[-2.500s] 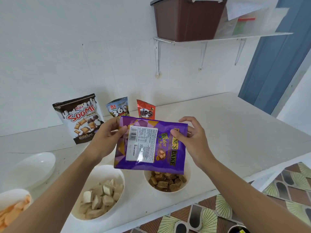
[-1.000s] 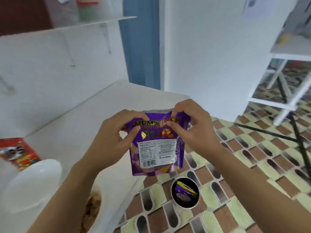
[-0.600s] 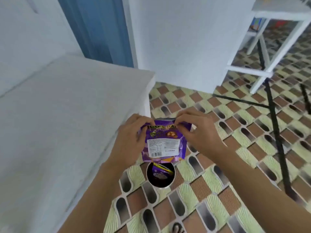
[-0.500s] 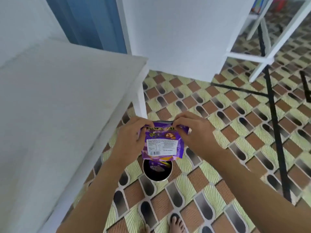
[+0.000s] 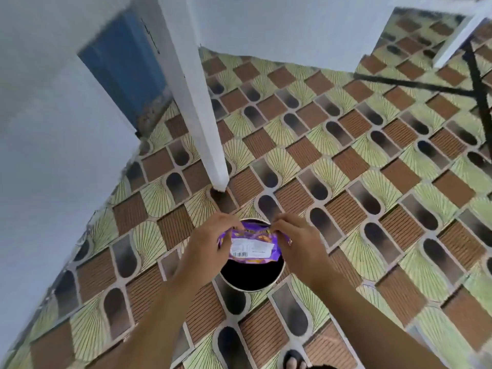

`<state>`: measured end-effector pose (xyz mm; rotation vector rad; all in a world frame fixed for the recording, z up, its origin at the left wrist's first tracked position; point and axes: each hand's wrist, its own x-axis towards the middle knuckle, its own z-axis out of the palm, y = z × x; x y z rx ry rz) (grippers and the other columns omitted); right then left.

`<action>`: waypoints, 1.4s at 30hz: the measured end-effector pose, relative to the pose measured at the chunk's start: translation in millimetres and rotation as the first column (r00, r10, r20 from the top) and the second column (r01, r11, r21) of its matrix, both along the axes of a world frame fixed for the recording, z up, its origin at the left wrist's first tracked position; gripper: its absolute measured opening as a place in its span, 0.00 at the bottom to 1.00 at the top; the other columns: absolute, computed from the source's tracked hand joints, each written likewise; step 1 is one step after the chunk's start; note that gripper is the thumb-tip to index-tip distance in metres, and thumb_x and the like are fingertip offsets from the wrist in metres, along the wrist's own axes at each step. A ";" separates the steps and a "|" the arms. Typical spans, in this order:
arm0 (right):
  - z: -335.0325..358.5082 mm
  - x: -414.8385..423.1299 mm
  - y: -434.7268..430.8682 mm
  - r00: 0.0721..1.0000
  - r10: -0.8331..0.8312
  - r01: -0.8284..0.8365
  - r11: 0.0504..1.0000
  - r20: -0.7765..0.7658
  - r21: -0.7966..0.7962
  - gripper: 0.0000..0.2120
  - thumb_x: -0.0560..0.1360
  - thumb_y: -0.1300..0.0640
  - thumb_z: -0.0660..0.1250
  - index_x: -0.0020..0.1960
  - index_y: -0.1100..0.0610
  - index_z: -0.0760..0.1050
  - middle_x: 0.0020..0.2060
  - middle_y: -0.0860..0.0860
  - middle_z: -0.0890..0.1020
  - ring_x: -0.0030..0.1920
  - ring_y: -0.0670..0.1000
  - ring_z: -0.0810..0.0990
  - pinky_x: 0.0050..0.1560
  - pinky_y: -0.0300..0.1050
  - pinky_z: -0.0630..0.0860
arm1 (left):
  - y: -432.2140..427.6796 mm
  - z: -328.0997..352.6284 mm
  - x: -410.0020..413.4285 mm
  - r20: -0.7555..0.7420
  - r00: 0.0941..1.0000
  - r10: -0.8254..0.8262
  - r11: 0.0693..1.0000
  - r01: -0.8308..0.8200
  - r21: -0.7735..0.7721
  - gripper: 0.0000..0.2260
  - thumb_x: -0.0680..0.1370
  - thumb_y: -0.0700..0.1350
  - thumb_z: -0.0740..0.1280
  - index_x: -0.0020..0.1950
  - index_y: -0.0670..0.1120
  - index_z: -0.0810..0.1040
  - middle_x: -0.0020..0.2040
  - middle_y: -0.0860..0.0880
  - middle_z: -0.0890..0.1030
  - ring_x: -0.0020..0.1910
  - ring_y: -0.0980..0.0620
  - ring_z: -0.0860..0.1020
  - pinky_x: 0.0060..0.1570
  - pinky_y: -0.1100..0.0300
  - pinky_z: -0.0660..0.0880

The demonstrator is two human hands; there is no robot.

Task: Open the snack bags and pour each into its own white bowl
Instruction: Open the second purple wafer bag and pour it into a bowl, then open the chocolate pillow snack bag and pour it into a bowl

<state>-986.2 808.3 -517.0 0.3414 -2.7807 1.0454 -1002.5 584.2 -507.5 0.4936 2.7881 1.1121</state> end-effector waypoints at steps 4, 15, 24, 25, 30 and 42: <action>-63.4 1.1 -4.6 0.988 0.027 -0.034 0.998 0.153 0.045 0.10 0.72 0.71 0.69 0.48 0.58 0.82 0.48 0.49 0.82 0.45 0.54 0.81 0.41 0.53 0.80 | -5.1 -69.3 -5.9 0.088 0.996 -0.015 0.999 0.018 -0.038 0.16 0.78 0.32 0.65 0.55 0.53 0.79 0.57 0.55 0.78 0.60 0.56 0.77 0.54 0.69 0.76; 61.5 -9.3 1.6 0.949 0.032 -0.041 0.999 0.313 0.024 0.05 0.77 0.53 0.69 0.52 0.49 0.80 0.44 0.45 0.82 0.42 0.45 0.80 0.45 0.47 0.80 | 18.0 51.2 -17.0 0.192 0.981 -0.030 0.986 0.061 -0.154 0.13 0.82 0.58 0.58 0.61 0.56 0.77 0.49 0.57 0.82 0.47 0.63 0.80 0.48 0.64 0.80; 365.4 -14.9 -5.5 0.996 0.003 -0.014 0.994 -0.090 -0.112 0.04 0.76 0.53 0.71 0.44 0.52 0.80 0.34 0.43 0.80 0.32 0.43 0.76 0.33 0.37 0.74 | 34.9 367.9 -0.8 -0.135 0.991 0.015 0.996 -0.026 -0.086 0.17 0.81 0.63 0.55 0.53 0.56 0.79 0.39 0.59 0.80 0.37 0.60 0.79 0.39 0.58 0.78; 392.8 -13.3 -9.6 0.992 0.020 -0.034 0.993 -0.122 -0.116 0.04 0.76 0.52 0.71 0.44 0.52 0.80 0.34 0.43 0.80 0.32 0.44 0.77 0.33 0.39 0.75 | 32.0 396.0 5.7 -0.160 0.986 0.036 0.996 -0.049 -0.075 0.17 0.82 0.63 0.55 0.53 0.56 0.79 0.39 0.58 0.81 0.36 0.60 0.79 0.39 0.57 0.79; 505.3 -4.3 -42.9 0.956 0.165 -0.199 0.972 -0.242 -0.124 0.04 0.77 0.51 0.69 0.46 0.51 0.79 0.34 0.42 0.79 0.33 0.45 0.77 0.36 0.41 0.75 | -8.1 502.9 45.8 -0.313 0.926 0.210 0.967 -0.244 -0.075 0.11 0.81 0.60 0.60 0.53 0.58 0.79 0.38 0.56 0.82 0.35 0.58 0.79 0.40 0.52 0.79; 615.2 92.3 -246.9 0.640 0.653 -0.761 0.613 -0.404 -0.214 0.03 0.76 0.54 0.71 0.45 0.49 0.78 0.34 0.44 0.80 0.35 0.51 0.78 0.38 0.44 0.76 | -176.0 604.3 263.4 -0.585 0.512 0.628 0.615 -0.788 -0.030 0.07 0.80 0.57 0.61 0.53 0.58 0.77 0.32 0.57 0.77 0.33 0.56 0.76 0.35 0.53 0.77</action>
